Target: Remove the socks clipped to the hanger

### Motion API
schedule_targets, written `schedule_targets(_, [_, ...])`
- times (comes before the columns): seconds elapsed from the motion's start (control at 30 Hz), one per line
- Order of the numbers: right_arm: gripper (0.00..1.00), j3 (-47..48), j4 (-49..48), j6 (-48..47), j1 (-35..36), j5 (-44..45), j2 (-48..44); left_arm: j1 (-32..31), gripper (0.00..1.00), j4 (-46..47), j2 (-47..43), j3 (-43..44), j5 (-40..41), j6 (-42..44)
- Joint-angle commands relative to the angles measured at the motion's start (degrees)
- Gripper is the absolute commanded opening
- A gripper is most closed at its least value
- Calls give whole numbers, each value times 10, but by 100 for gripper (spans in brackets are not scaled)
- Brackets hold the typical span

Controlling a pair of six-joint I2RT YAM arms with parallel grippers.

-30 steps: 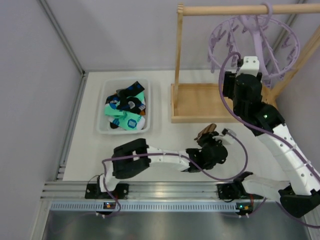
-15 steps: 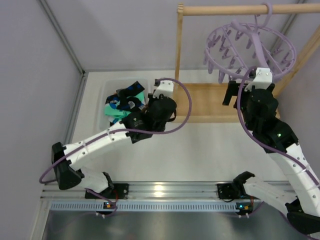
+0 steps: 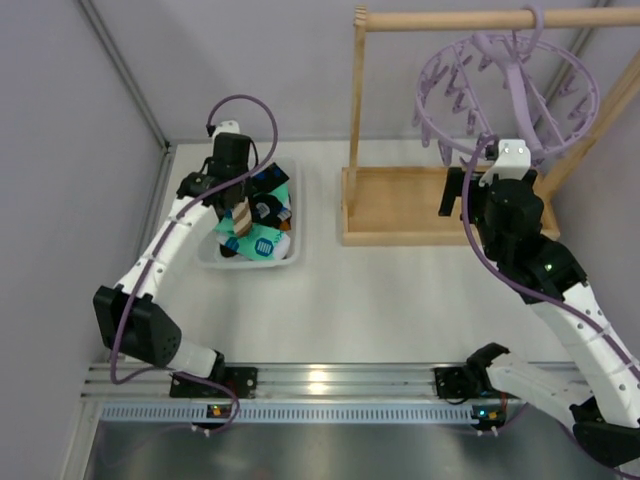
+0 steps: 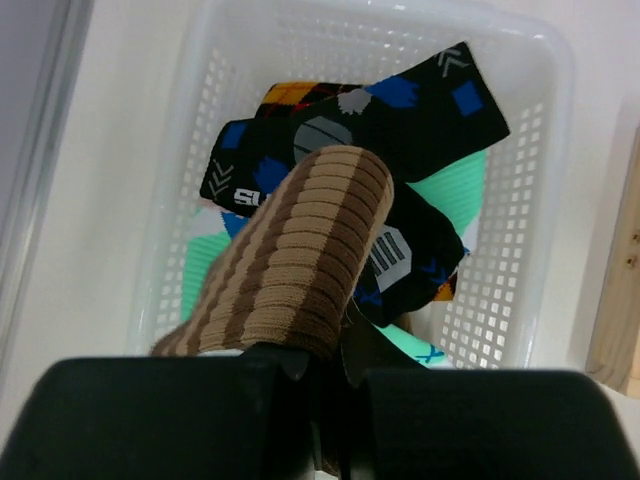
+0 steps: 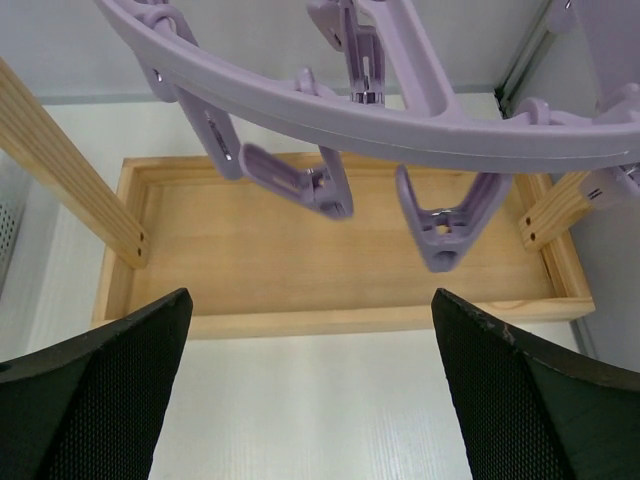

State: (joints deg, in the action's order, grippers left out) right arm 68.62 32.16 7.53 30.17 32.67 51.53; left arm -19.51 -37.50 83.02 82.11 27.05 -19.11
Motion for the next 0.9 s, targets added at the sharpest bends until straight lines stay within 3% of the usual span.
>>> schedule_targets(0.0, [100, -3, -27, -3, -6, -17, -5, 48, 0, -7, 51, 17, -107, -18])
schedule_targets(0.2, [99, -26, -46, 12, -5, -65, 6, 83, 0, -3, 198, 8, -146, -48])
schedule_targets(0.4, [100, -43, -54, 12, -6, -89, 10, 84, 0, 38, 238, -31, -162, -60])
schedule_targets(0.5, [99, -49, -54, 8, -6, -89, 5, 84, 0, 36, 218, -33, -154, -61])
schedule_targets(0.53, [99, -50, -54, 8, -5, -89, 2, 84, 4, 36, 209, -34, -148, -62])
schedule_targets(0.63, [99, -53, -55, 8, -6, -94, -4, 84, 32, 35, 160, -30, -136, -57])
schedule_targets(0.67, [99, -53, -55, 9, -5, -95, -5, 84, 48, 34, 133, -29, -131, -54])
schedule_targets(0.7, [100, -53, -55, 8, -5, -96, -6, 84, 56, 33, 120, -28, -129, -50])
schedule_targets(0.8, [100, -56, -55, 9, -6, -97, -12, 83, 76, 25, 68, -31, -130, -46])
schedule_targets(0.87, [99, -58, -54, 9, -5, -96, -14, 83, 81, 17, 46, -29, -130, -44])
